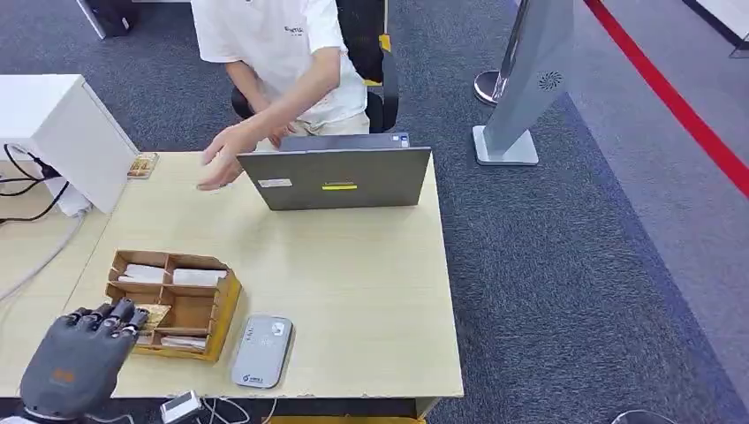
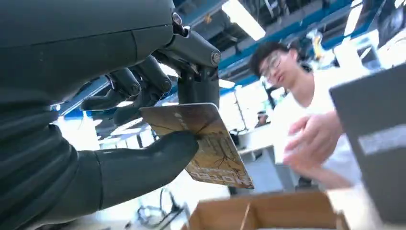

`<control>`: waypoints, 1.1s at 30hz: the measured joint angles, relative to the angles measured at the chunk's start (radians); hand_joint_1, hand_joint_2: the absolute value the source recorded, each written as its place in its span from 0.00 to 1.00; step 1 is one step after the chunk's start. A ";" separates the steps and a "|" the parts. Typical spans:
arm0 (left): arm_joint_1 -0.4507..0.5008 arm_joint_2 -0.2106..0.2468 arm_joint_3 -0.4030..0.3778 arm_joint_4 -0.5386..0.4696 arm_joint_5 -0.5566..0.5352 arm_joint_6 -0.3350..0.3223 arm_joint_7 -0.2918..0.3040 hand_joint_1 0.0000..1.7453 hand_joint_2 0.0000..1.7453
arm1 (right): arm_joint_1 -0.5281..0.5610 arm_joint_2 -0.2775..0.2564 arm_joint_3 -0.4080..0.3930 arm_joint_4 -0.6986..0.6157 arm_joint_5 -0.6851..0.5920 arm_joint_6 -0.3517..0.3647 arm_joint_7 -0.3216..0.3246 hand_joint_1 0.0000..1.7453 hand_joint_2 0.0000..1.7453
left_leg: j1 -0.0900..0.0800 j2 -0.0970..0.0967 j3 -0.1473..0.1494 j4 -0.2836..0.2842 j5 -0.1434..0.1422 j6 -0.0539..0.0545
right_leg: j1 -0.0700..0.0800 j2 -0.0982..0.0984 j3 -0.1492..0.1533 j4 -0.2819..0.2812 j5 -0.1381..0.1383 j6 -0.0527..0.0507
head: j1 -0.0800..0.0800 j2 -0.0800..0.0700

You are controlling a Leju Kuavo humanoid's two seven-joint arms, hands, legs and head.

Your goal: Pass the card to the sensor for recognition and then transmit it.

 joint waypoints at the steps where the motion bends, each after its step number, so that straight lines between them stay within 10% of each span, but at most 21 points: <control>1: -0.010 0.009 0.000 -0.015 0.006 0.004 0.000 1.00 1.00 | 0.000 0.000 -0.002 0.000 0.002 0.000 0.000 0.00 1.00 | 0.000 0.000 0.000 0.000 0.000 0.000 | 0.000 0.000 0.000 0.000 0.000 0.000 | 0.000 0.000; 9: -0.245 -0.033 -0.001 0.040 -0.022 -0.026 0.053 1.00 1.00 | -0.005 0.009 -0.003 -0.002 0.058 -0.001 0.002 0.00 1.00 | 0.000 -0.001 0.001 0.000 0.001 0.000 | 0.000 -0.002 0.001 0.000 0.001 0.000 | 0.000 0.000; 23: -0.581 -0.178 -0.005 0.582 -0.167 0.256 0.061 1.00 1.00 | -0.021 0.014 0.047 -0.001 0.172 0.038 0.004 0.00 1.00 | 0.000 -0.001 0.001 0.000 0.002 0.000 | 0.000 -0.001 0.000 0.000 0.002 0.000 | -0.001 0.000; 33: -0.675 -0.200 0.009 0.841 -0.190 0.274 0.058 1.00 1.00 | -0.021 0.014 0.070 0.001 0.185 0.045 -0.002 0.00 1.00 | 0.000 0.005 0.000 0.000 0.001 -0.001 | 0.000 0.006 -0.002 0.001 0.002 0.000 | -0.001 0.000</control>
